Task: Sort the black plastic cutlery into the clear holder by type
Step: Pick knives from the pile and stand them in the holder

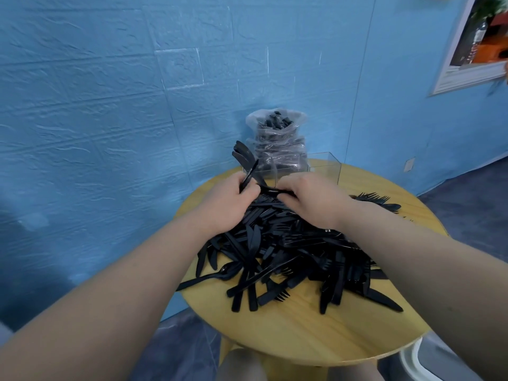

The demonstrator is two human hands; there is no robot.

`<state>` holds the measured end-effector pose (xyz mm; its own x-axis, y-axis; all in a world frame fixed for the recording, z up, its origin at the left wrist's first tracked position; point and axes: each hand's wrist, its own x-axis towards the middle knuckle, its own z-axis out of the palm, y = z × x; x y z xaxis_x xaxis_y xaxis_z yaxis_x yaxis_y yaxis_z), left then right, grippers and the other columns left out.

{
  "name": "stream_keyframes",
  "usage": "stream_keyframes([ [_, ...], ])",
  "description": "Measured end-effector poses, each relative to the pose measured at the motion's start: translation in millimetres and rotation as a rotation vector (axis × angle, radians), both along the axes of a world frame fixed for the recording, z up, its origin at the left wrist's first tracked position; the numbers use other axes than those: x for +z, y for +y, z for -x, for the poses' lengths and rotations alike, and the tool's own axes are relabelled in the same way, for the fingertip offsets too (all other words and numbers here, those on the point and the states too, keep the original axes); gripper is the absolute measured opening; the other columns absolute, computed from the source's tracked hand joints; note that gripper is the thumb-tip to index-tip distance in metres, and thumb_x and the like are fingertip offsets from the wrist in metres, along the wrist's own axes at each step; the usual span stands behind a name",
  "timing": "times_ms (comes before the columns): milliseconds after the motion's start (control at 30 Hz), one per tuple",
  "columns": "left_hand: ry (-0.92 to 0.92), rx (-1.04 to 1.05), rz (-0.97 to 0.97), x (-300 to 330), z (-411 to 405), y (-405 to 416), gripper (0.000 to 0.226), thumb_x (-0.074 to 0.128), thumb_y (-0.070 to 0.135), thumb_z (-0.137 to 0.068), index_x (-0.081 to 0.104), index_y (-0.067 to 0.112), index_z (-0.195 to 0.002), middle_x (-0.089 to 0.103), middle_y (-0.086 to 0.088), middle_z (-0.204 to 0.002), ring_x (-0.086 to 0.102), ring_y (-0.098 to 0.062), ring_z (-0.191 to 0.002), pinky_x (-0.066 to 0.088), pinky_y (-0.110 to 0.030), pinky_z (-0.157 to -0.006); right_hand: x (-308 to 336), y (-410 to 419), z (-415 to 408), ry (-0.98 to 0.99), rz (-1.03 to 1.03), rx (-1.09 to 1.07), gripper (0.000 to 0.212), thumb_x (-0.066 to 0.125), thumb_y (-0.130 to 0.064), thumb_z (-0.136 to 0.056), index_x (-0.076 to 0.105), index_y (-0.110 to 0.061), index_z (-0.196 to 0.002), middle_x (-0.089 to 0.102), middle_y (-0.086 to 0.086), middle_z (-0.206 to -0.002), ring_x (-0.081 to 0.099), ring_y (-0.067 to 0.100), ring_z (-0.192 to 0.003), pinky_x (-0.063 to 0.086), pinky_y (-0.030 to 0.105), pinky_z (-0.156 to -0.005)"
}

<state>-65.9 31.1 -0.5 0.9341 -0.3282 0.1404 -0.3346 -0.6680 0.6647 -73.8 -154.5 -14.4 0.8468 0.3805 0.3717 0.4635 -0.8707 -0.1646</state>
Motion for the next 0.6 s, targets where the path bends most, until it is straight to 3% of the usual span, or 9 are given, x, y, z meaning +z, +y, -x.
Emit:
stream_keyframes([
  [67,0.142,0.044,0.07,-1,-1,5,0.018,0.034,0.033,-0.101,0.045,0.018,-0.103,0.047,0.003,-0.078,0.041,-0.011,-0.062,0.032,-0.029,-0.057,0,-5,1,0.052,-0.142,-0.05,0.008,0.047,-0.018,-0.096,0.054,-0.015,-0.094,0.064,0.003,-0.08,0.058,0.024,-0.073,0.043,0.031,-0.06],
  [133,0.173,0.057,0.092,-3,-1,8,0.017,0.032,0.027,-0.101,0.042,0.018,-0.091,0.041,0.002,-0.071,0.034,-0.012,-0.056,0.028,-0.028,-0.054,1,-7,3,0.114,-0.253,-0.075,0.012,0.042,-0.016,-0.097,0.052,-0.016,-0.104,0.065,0.004,-0.082,0.06,0.024,-0.071,0.047,0.033,-0.063],
  [300,0.081,-0.047,-0.038,-7,-5,2,0.026,0.03,0.024,-0.102,0.048,0.015,-0.085,0.044,-0.002,-0.065,0.037,-0.017,-0.057,0.033,-0.029,-0.056,4,-7,5,0.164,-0.35,-0.118,0.013,0.034,-0.016,-0.098,0.046,-0.02,-0.094,0.061,0.008,-0.077,0.053,0.027,-0.067,0.041,0.037,-0.06],
  [400,-0.006,-0.047,-0.128,-9,-7,-2,0.027,0.031,0.026,-0.102,0.052,0.021,-0.087,0.044,0.007,-0.062,0.041,-0.011,-0.057,0.028,-0.024,-0.053,10,0,9,0.189,-0.396,-0.103,0.033,0.026,-0.033,-0.103,0.053,-0.023,-0.085,0.056,-0.006,-0.075,0.049,0.013,-0.073,0.038,0.032,-0.07],
  [467,-0.012,-0.033,-0.107,-9,-6,-4,0.026,0.032,0.026,-0.102,0.053,0.025,-0.086,0.043,0.008,-0.064,0.041,-0.009,-0.059,0.027,-0.024,-0.054,14,4,10,0.226,-0.472,-0.102,0.042,0.025,-0.036,-0.103,0.053,-0.018,-0.077,0.053,-0.003,-0.073,0.049,0.016,-0.073,0.037,0.033,-0.072],
  [533,0.014,-0.04,-0.049,-8,-4,-4,0.029,0.03,0.023,-0.101,0.056,0.025,-0.089,0.046,0.005,-0.067,0.045,-0.01,-0.065,0.031,-0.025,-0.06,17,4,9,0.29,-0.576,-0.101,0.043,0.031,-0.033,-0.102,0.061,-0.005,-0.091,0.063,0.013,-0.086,0.055,0.028,-0.081,0.041,0.032,-0.075],
  [600,0.024,-0.058,-0.033,-7,-3,-4,0.035,0.026,0.021,-0.102,0.061,0.02,-0.103,0.058,0.003,-0.088,0.055,-0.018,-0.087,0.037,-0.025,-0.073,16,2,7,0.363,-0.696,-0.09,0.03,0.04,-0.029,-0.1,0.066,-0.017,-0.094,0.065,0.006,-0.083,0.055,0.019,-0.071,0.044,0.029,-0.071],
])
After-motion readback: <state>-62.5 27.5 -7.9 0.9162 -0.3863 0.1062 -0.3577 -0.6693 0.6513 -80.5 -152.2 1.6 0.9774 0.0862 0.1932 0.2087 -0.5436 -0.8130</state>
